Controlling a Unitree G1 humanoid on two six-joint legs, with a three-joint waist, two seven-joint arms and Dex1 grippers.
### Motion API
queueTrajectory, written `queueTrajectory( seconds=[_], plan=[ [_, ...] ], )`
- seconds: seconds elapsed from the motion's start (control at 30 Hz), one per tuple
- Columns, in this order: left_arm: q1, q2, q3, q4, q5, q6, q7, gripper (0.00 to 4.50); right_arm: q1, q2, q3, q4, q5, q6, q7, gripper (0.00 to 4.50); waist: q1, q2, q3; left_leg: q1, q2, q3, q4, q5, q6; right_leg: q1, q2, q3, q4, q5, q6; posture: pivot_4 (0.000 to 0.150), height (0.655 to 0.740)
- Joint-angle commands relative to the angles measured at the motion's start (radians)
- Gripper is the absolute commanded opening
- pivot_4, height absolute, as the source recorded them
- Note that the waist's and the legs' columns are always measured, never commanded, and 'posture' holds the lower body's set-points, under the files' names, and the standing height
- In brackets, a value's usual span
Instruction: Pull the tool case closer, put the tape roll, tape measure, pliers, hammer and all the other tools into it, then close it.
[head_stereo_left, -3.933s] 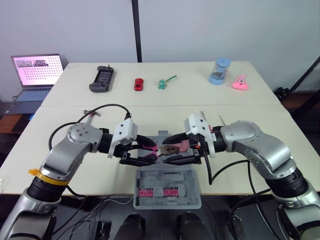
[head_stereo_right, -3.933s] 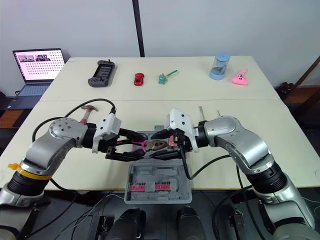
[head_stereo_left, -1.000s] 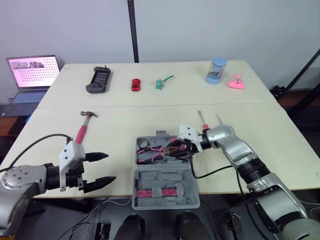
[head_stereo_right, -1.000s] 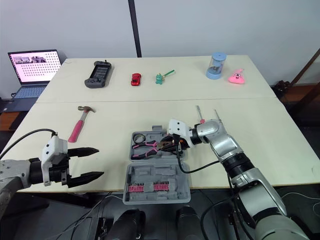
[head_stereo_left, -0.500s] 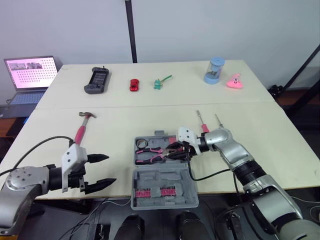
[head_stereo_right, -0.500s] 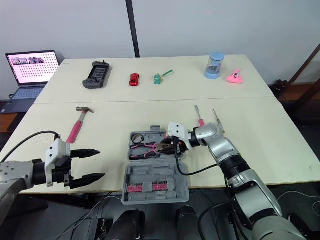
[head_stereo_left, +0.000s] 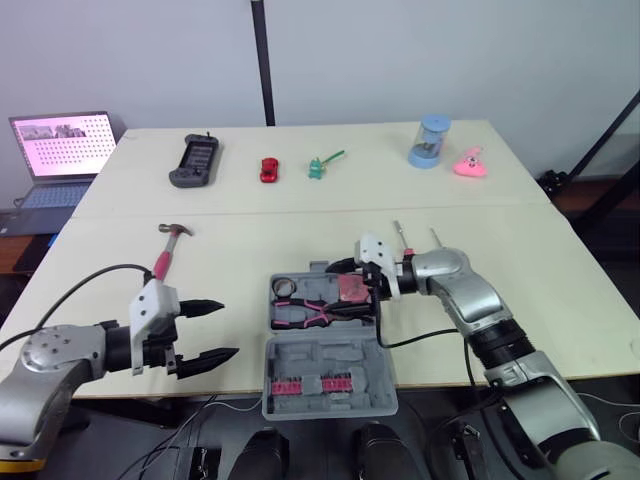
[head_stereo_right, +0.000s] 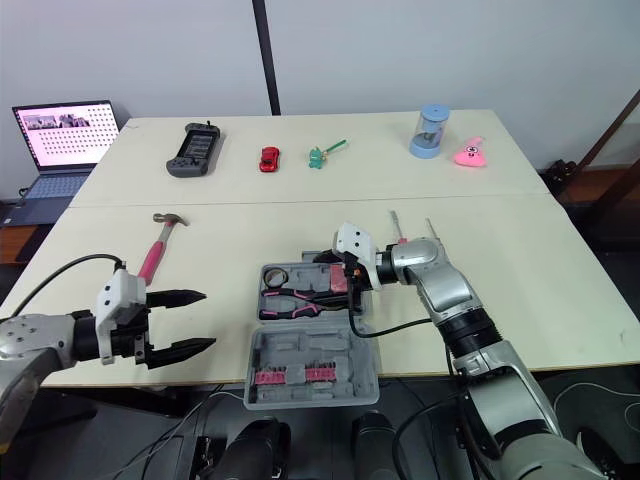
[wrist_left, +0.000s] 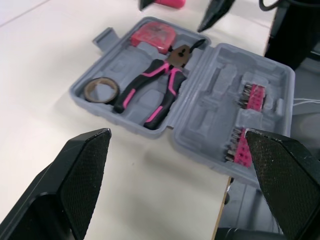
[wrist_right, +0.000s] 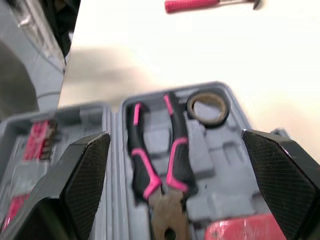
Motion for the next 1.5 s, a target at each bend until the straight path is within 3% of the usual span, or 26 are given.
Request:
queueTrajectory(
  seconds=[0.03,0.17,0.2,0.23,0.6,0.83,1.17,1.4,1.5],
  plan=[
    [-0.015,-0.005,-0.008,-0.039,-0.006,0.013,0.025,4.50,0.008,0.022,0.008,-0.017,-0.024,-0.018,-0.049,2.65,0.000,0.000,0.000,0.000,0.000,0.000,0.000,0.000,0.000,0.000,0.000,0.000,0.000,0.000,0.000,0.150,0.6741],
    [-0.022,-0.003,-0.025,-0.050,-0.005,0.014,0.029,4.50,0.016,0.037,0.034,0.000,-0.063,-0.041,-0.082,0.61,0.001,0.000,0.000,0.000,0.000,0.000,0.000,0.000,0.000,0.000,-0.001,0.000,0.000,0.000,0.000,0.150,0.6741],
    [-0.023,-0.003,-0.027,-0.050,-0.006,0.015,0.030,4.50,0.015,0.040,0.038,0.005,-0.071,-0.046,-0.089,0.18,0.001,0.000,0.000,0.000,0.000,0.000,0.000,0.000,0.000,0.000,-0.001,0.000,0.000,0.000,0.000,0.150,0.6741],
    [-0.030,-0.002,-0.030,-0.050,-0.006,0.016,0.033,4.50,0.015,0.041,0.046,0.016,-0.081,-0.050,-0.091,0.09,0.001,0.000,0.000,0.000,-0.001,0.000,0.000,0.000,0.000,0.000,-0.001,0.000,0.000,0.000,0.000,0.150,0.6741],
    [-0.089,0.017,-0.083,0.005,0.051,0.003,0.023,4.50,0.039,0.044,0.204,0.181,-0.281,-0.013,-0.152,0.09,-0.001,0.000,-0.002,0.006,-0.001,0.001,-0.001,0.000,0.000,0.005,0.000,0.000,0.000,0.000,0.000,0.150,0.6741],
    [-0.097,0.016,-0.086,0.020,0.071,0.007,0.030,4.50,0.067,0.048,0.223,0.177,-0.296,0.084,-0.163,0.09,0.000,0.001,-0.017,0.013,0.000,0.000,-0.001,-0.001,0.001,0.013,0.002,0.001,0.000,0.000,0.000,0.150,0.6741],
    [-0.095,-0.014,-0.059,0.106,0.093,-0.036,0.057,4.50,0.030,0.058,0.007,0.074,-0.132,-0.092,-0.183,0.09,0.001,0.002,-0.018,0.014,0.000,0.000,-0.001,-0.001,0.001,0.014,0.003,0.001,-0.001,0.000,0.000,0.150,0.6741],
    [-0.045,-0.079,0.095,0.210,0.059,-0.107,0.114,4.50,0.109,-0.049,-0.200,-0.042,-0.011,-0.099,-0.210,0.09,0.003,0.002,-0.017,0.009,0.000,0.000,-0.001,-0.001,0.001,0.007,0.002,0.001,0.000,0.000,0.000,0.150,0.6741],
    [0.031,-0.088,0.217,0.327,0.065,-0.202,0.118,4.50,0.260,-0.117,-0.343,-0.160,0.066,-0.128,-0.221,0.89,0.005,0.002,-0.017,0.009,0.000,0.000,-0.001,-0.001,0.001,0.007,0.002,0.001,0.000,0.000,0.000,0.150,0.6741]
  ],
)
